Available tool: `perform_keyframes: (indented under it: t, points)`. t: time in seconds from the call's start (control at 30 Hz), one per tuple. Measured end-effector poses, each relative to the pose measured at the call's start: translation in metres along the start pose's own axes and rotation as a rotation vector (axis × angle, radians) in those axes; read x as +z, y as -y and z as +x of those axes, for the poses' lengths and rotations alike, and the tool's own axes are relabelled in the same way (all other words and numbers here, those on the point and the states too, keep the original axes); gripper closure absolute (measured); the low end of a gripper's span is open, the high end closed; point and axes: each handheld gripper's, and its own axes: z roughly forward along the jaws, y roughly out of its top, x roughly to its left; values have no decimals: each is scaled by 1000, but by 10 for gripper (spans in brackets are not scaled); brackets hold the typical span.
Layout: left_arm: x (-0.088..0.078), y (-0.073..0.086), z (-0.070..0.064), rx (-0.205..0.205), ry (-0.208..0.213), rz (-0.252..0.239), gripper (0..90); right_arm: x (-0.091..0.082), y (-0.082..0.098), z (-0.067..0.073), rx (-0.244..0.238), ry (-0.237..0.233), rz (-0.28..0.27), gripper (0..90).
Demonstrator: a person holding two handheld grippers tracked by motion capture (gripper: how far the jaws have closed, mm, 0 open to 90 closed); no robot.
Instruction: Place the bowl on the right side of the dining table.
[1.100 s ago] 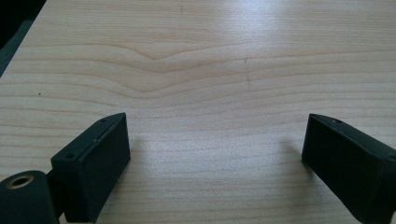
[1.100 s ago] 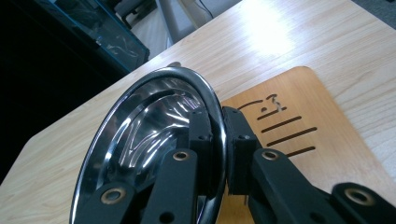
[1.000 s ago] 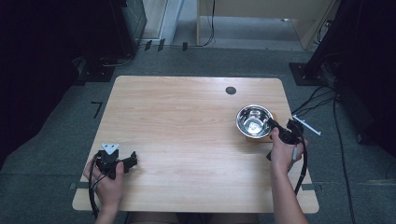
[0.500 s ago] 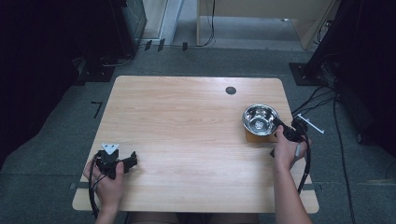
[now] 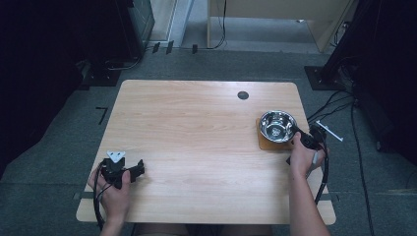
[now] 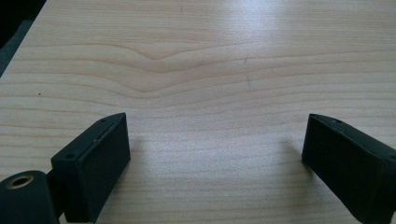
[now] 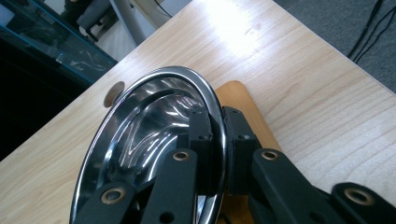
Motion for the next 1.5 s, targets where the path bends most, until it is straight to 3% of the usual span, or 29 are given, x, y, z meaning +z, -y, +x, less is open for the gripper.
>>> perform_keyframes:
  t: [0.3, 0.87, 1.13, 1.27, 1.43, 1.47, 1.5]
  points:
    - [0, 0, 0, 0, 0, 0, 75, 4, 1, -3, 10, 8, 14, 849]
    - [0, 0, 0, 0, 0, 0, 74, 6, 0, -11, 80, 5, 43, 847]
    - [0, 0, 0, 0, 0, 0, 74, 7, 0, -14, 81, 7, 56, 840]
    - [0, 0, 0, -1, 0, 0, 74, 6, 0, -14, 97, -10, 55, 758]
    - [0, 0, -1, 1, 1, 0, 75, 6, 0, -13, 69, 0, 46, 654]
    - [0, 0, -1, 1, 1, 0, 75, 6, 1, -12, 60, -6, 38, 571]
    - [0, 0, -1, 1, 1, 0, 75, 6, 1, -12, 60, -6, 38, 571]
